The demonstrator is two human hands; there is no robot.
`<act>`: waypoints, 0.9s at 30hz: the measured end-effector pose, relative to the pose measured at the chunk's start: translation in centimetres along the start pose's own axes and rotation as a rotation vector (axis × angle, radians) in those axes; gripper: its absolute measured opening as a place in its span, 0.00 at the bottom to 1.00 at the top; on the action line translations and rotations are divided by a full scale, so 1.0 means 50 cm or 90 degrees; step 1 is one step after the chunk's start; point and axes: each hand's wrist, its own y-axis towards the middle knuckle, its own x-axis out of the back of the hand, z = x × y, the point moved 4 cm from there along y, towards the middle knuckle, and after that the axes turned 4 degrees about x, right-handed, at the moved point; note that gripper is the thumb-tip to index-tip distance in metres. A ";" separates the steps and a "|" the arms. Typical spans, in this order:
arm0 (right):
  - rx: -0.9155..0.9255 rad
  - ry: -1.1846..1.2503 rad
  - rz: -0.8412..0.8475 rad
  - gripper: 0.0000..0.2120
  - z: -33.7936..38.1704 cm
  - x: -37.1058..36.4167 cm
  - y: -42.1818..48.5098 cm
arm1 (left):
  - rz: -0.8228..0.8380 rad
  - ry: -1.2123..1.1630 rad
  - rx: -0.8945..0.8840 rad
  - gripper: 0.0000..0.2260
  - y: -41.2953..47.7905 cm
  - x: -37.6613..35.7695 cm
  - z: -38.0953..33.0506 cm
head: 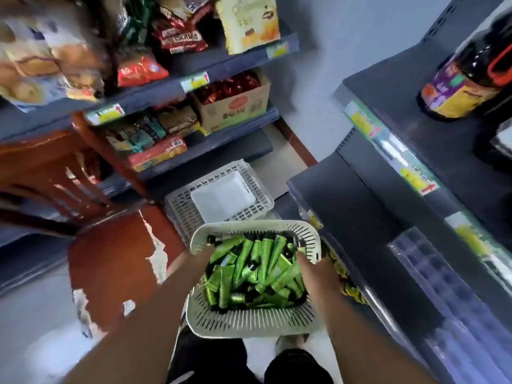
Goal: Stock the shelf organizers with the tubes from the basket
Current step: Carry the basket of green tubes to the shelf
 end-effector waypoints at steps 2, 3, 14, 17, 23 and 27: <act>0.015 -0.002 0.037 0.36 -0.022 -0.015 0.042 | -0.037 0.015 0.043 0.34 -0.012 -0.034 0.013; 0.009 0.011 0.061 0.35 -0.034 -0.022 0.060 | -0.041 0.038 0.057 0.34 -0.017 -0.057 0.015; 0.002 -0.005 0.207 0.34 -0.146 -0.160 0.354 | -0.093 -0.121 0.135 0.36 0.126 -0.298 0.118; 0.041 -0.049 0.180 0.35 -0.170 -0.229 0.442 | -0.088 -0.159 0.140 0.38 0.211 -0.361 0.163; 0.068 -0.110 0.212 0.35 -0.249 -0.402 0.634 | -0.002 -0.133 0.093 0.35 0.415 -0.484 0.239; 0.092 -0.106 0.222 0.36 -0.260 -0.514 0.777 | -0.014 -0.163 0.098 0.38 0.584 -0.533 0.236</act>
